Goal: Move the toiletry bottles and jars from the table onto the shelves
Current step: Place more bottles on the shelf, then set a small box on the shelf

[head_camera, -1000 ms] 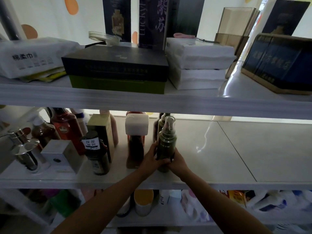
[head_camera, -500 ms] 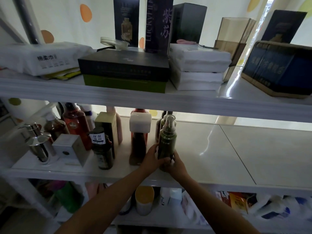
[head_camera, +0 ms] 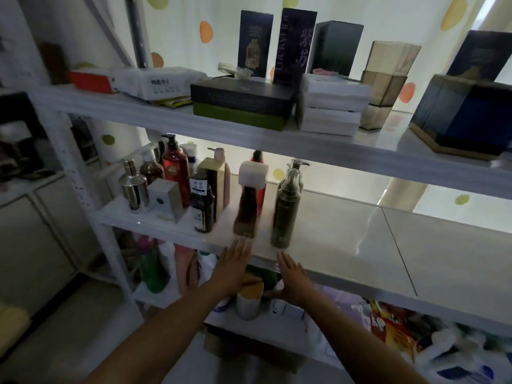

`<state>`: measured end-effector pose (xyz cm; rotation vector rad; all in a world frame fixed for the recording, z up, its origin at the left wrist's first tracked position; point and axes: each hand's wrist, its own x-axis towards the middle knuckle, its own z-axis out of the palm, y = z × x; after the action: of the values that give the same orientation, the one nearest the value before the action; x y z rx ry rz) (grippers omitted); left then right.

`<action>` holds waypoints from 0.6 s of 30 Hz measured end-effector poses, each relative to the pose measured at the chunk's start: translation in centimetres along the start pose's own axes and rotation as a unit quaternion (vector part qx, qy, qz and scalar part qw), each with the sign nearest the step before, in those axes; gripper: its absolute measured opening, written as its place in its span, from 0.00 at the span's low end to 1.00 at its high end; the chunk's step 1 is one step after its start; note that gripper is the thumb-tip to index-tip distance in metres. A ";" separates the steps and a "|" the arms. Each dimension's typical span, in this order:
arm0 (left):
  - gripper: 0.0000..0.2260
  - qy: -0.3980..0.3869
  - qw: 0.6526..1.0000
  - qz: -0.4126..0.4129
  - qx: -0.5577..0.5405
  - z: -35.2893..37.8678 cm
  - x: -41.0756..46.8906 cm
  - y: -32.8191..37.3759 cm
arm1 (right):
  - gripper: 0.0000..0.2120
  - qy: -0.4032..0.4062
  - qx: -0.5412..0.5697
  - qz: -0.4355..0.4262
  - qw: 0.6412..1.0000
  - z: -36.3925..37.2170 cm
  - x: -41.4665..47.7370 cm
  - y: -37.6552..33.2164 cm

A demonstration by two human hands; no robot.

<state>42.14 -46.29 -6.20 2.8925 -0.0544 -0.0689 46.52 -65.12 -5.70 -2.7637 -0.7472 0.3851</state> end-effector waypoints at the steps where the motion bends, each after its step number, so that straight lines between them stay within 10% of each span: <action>1: 0.49 0.015 1.000 -0.010 0.012 -0.2 -1.6 -0.4 | 0.53 -0.007 -0.013 -0.019 1.000 0.4 0.0 -0.9; 18: 0.46 0.076 0.913 -0.399 0.029 -4.9 -28.1 -15.0 | 0.55 -0.087 -0.072 -0.366 0.924 6.3 -1.0 -29.1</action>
<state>14.82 -29.35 -3.91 2.7550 1.1612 0.0164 30.50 -40.23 -2.47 -2.3427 -1.8153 0.4192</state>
